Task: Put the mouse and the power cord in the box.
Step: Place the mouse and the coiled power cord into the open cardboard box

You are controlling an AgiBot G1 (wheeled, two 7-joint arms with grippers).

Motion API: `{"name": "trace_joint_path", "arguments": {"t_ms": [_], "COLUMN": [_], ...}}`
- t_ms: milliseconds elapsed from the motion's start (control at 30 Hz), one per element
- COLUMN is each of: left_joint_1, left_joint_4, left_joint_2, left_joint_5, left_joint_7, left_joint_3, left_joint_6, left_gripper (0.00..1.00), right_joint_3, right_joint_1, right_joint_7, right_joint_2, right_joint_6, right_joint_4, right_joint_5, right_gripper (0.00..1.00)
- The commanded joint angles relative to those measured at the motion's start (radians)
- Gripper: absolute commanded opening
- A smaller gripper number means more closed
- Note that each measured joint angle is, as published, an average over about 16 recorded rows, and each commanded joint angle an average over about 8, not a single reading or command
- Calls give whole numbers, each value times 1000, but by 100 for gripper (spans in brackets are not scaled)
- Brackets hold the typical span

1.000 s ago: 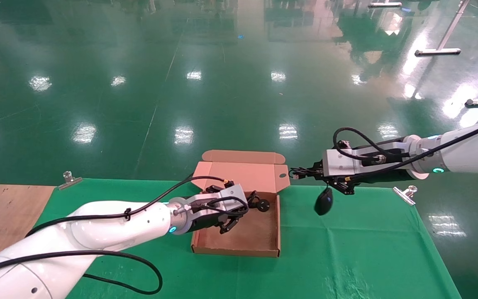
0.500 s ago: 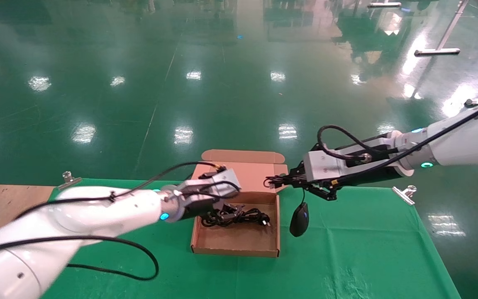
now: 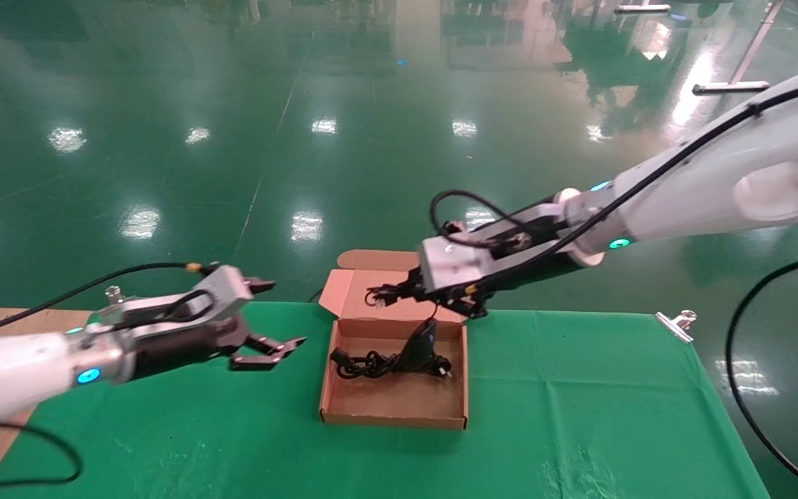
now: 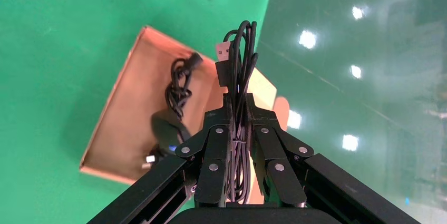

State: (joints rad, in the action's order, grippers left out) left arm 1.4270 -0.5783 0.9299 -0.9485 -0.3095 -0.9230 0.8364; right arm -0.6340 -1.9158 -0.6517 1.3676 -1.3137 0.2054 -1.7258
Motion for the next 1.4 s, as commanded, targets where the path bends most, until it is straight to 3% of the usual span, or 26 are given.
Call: {"name": "trace_joint_path", "arguments": {"t_ms": [33, 267, 500, 700, 1000, 1067, 1300, 1333, 1400], "left_joint_1": [-22, -121, -187, -205, -204, -201, -197, -197, -196], "left_joint_4": [-26, -100, -124, -107, -73, -66, -50, -49, -47], "left_joint_2": [-53, -172, -219, -228, -189, -181, -173, -173, -173], "left_joint_5": [21, 82, 127, 136, 108, 101, 98, 98, 99], "left_joint_7": [-10, -14, -30, -39, -51, -57, -66, -67, -67], "left_joint_3": [16, 52, 78, 82, 59, 54, 52, 52, 52], "left_joint_6": [14, 11, 2, 4, 16, 20, 28, 29, 30], "left_gripper": [100, 100, 100, 100, 100, 100, 100, 100, 100], "right_joint_3": [-6, -185, -370, -510, -659, -677, -716, -719, -721], "right_joint_1": [20, 138, 210, 250, 317, 327, 347, 348, 350], "right_joint_7": [29, 221, 339, 394, 413, 409, 394, 393, 392], "right_joint_2": [10, 13, 12, 9, 5, 4, 3, 3, 3], "right_joint_6": [4, 144, 390, 553, 654, 665, 694, 697, 699], "right_joint_4": [53, 323, 476, 507, 418, 400, 374, 373, 371], "right_joint_5": [2, 74, 158, 210, 238, 245, 261, 262, 263], "right_gripper": [0, 0, 0, 0, 0, 8, 92, 100, 100]}}
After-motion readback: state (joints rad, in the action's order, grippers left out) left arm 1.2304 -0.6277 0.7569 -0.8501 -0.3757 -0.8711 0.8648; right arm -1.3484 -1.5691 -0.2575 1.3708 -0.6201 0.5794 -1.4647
